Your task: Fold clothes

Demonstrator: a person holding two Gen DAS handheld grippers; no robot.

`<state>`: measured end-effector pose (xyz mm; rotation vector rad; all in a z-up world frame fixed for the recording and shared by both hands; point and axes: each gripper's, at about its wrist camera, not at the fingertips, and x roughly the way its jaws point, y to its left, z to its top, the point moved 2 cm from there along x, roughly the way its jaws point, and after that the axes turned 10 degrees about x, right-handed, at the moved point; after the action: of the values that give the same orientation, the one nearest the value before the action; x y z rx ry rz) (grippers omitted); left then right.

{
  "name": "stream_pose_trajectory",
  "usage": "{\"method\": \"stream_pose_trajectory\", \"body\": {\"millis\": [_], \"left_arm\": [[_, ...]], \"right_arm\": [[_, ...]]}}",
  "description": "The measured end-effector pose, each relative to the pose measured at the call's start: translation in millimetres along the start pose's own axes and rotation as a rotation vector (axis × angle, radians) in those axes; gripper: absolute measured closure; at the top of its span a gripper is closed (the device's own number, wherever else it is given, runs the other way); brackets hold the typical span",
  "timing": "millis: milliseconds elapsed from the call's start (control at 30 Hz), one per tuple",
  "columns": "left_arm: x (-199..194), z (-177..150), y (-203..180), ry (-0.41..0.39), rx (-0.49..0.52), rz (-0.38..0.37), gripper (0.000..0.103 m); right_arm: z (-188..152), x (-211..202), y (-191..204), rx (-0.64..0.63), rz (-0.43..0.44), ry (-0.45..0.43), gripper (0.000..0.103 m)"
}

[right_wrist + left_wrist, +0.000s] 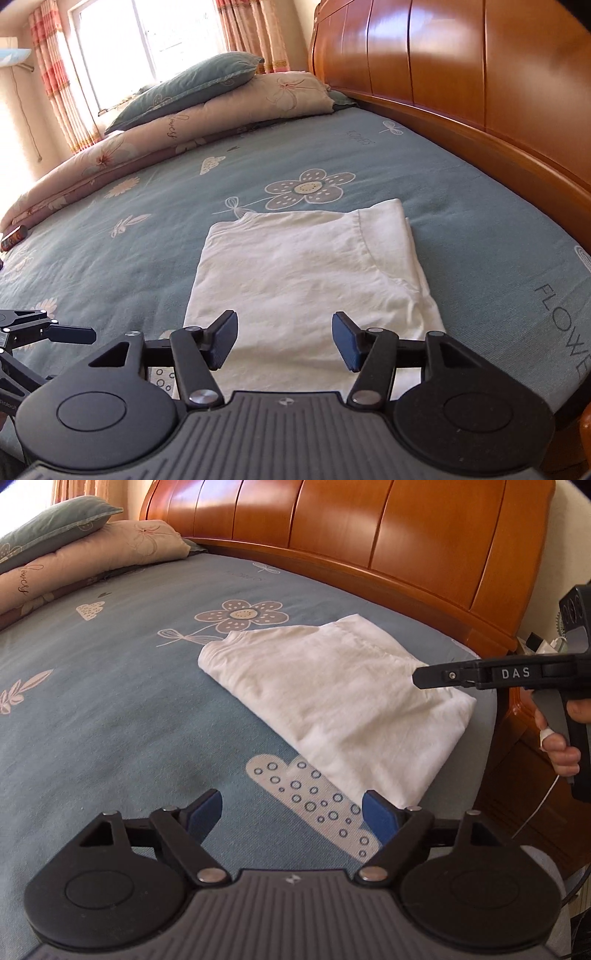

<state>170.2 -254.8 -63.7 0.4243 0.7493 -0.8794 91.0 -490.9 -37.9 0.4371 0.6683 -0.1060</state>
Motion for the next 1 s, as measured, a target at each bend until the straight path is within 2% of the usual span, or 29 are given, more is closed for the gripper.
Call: {"method": "stream_pose_trajectory", "body": {"millis": [100,233,367,467,567,667,733,867,1000], "left_arm": [[-5,-23,-3,0.031,0.008,0.035,0.020],[-16,-51,-2,0.065,-0.006,0.104,0.020],[-26,-69,0,0.075,-0.018,0.138,0.019],[-29,-76,2,0.072,-0.043,0.150,0.018],[-29,-78,2,0.065,-0.065,0.161,0.018],[-31,-82,2,0.069,-0.077,0.169,0.018],[-33,-85,5,0.075,-0.087,0.178,0.018],[-39,-87,11,0.058,-0.117,0.171,0.016],[-36,-83,10,0.039,-0.114,0.175,0.014]], "right_arm": [[-15,19,19,-0.021,0.001,0.028,0.038],[-37,34,32,-0.072,-0.097,0.086,0.036],[-65,18,40,-0.175,-0.184,0.121,0.030],[-67,3,47,-0.196,-0.175,0.101,0.030],[-60,6,54,-0.180,-0.159,0.055,0.022],[-67,23,57,-0.175,-0.186,0.107,0.021],[-76,22,55,-0.161,-0.170,0.125,0.021],[-63,-10,32,-0.071,-0.097,0.017,0.021],[-36,-19,-9,0.047,-0.135,-0.058,0.021]]}}
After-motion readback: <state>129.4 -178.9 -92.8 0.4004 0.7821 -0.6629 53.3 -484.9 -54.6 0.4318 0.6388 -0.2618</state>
